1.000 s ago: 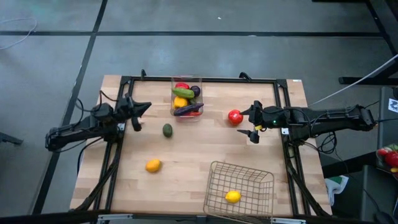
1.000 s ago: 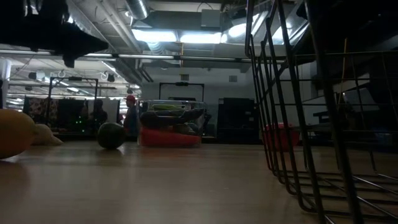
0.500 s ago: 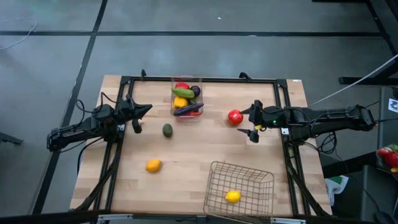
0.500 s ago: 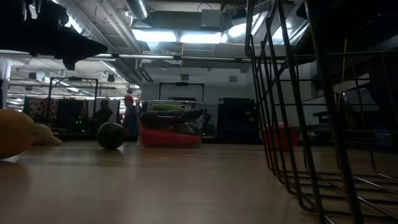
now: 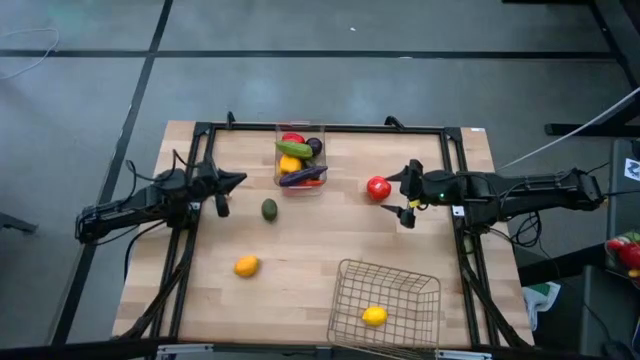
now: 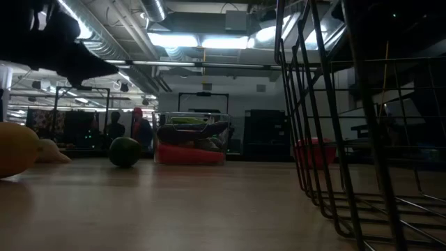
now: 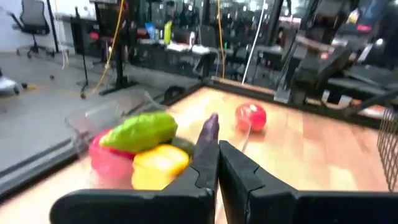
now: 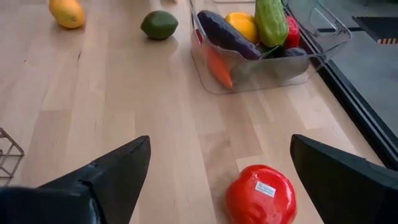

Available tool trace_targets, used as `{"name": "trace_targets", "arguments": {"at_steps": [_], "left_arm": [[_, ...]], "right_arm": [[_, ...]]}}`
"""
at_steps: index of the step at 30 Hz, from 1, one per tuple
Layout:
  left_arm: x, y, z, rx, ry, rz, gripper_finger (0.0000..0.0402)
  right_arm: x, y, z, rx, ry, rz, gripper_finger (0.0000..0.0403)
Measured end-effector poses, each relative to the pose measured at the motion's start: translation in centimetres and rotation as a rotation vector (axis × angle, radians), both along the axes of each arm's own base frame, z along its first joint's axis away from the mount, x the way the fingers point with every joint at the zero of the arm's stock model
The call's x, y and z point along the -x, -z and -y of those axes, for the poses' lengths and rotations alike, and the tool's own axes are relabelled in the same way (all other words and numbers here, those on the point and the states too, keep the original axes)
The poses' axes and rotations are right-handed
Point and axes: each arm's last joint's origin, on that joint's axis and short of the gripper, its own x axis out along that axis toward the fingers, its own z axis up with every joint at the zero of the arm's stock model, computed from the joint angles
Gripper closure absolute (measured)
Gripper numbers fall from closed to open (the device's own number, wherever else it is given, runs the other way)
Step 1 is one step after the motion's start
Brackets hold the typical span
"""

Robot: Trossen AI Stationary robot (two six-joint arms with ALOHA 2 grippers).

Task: Sort produce into baskets
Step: Put the red tomato into the gold wire basket

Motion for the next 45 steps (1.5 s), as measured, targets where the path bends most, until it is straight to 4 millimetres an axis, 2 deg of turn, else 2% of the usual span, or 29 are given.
{"name": "trace_targets", "arguments": {"at_steps": [9,14,19,33,39,45], "left_arm": [[0.2,1.5,0.1,0.045,-0.001,-0.15,0.0394],[0.2,1.4,0.1,0.032,0.001,-0.151,0.0394],[0.2,1.4,0.0,0.176,-0.032,-0.074,0.0394],[0.0,0.4,0.1,0.051,0.035,-0.019,0.0394],[-0.1,0.1,0.2,0.027,0.067,-0.004,0.0394],[-0.1,0.1,0.2,0.027,0.068,-0.004,0.0394]], "right_arm": [[-0.5,-0.8,0.0,-0.001,0.0,0.102,0.002],[-0.5,-0.8,0.0,-0.001,0.0,0.097,0.002],[-0.7,-0.6,0.0,-0.001,0.0,0.085,0.002],[-1.7,0.6,0.1,0.016,0.024,0.012,0.002],[-1.6,0.5,0.3,0.07,0.107,0.013,0.002],[-1.6,0.5,0.4,0.075,0.115,0.014,0.002]]}}
